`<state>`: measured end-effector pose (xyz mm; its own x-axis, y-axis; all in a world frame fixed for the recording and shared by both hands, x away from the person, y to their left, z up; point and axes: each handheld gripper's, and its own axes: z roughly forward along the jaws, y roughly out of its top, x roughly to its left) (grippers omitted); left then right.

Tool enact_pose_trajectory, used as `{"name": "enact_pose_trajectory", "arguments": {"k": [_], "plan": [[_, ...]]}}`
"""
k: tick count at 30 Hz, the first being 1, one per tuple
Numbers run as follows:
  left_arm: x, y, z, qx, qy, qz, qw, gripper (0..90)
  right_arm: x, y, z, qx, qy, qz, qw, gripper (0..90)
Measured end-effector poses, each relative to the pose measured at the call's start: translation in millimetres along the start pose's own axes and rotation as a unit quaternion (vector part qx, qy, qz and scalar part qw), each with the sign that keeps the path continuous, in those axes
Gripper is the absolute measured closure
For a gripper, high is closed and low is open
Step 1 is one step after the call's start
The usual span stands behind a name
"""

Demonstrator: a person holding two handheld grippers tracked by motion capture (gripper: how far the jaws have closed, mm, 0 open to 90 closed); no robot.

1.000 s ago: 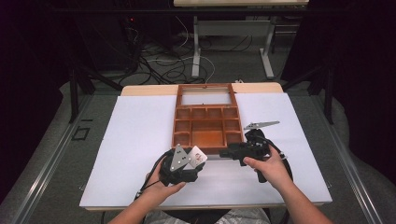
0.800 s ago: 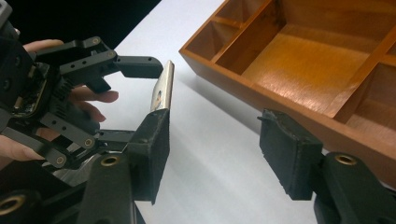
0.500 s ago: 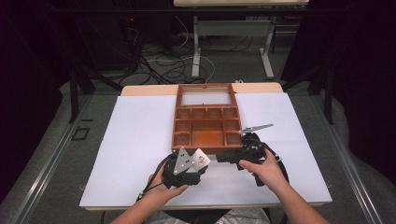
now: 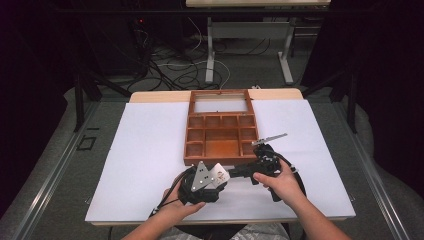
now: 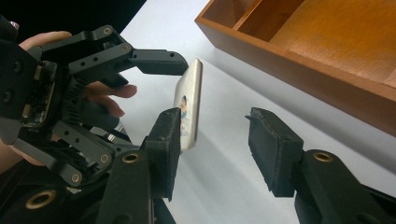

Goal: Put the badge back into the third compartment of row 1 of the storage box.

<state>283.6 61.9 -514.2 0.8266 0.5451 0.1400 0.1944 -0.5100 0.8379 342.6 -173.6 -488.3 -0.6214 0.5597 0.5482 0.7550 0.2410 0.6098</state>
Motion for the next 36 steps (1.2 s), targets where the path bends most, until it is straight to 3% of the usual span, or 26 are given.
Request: {"name": "enact_pose_trajectory", "arguments": {"k": [16,20,21,22,29,32,33,34,36], "plan": [[-13.4,2.1,6.2,-0.003,-0.018,0.016,0.9997,33.2,2.1,-2.1,9.7,0.015,0.021,0.006,0.9996,59.7],[-15.3,2.4,6.7,-0.005,-0.02,0.019,0.9996,33.2,2.8,-2.7,11.9,0.026,0.023,0.003,0.9994,61.6],[-15.3,2.5,6.2,-0.002,-0.021,0.023,0.9995,33.2,2.8,-2.1,11.2,0.042,0.022,0.001,0.9989,62.3],[-15.6,2.6,6.2,-0.001,-0.021,0.023,0.9995,33.2,2.9,-3.5,14.0,0.028,0.025,0.003,0.9993,63.5],[-17.3,2.6,6.5,-0.001,-0.026,0.027,0.9993,33.2,4.0,-4.7,18.4,0.045,0.029,0.004,0.9986,65.6],[-18.5,2.7,6.7,-0.003,-0.027,0.029,0.9992,33.2,4.4,-5.5,20.5,0.04,0.03,0.004,0.9987,67.2],[-18.7,2.7,6.8,-0.003,-0.028,0.029,0.9992,33.2,4.5,-4.8,19.5,0.054,0.027,0.003,0.9982,67.7],[-18.8,2.7,6.8,-0.003,-0.028,0.031,0.9991,33.1,4.6,-5.8,21.2,0.043,0.031,0.005,0.9986,68.5],[-18.9,2.6,6.9,-0.003,-0.028,0.032,0.9991,33.1,4.8,-5.6,21.1,0.05,0.027,0.004,0.9984,70.0]]}}
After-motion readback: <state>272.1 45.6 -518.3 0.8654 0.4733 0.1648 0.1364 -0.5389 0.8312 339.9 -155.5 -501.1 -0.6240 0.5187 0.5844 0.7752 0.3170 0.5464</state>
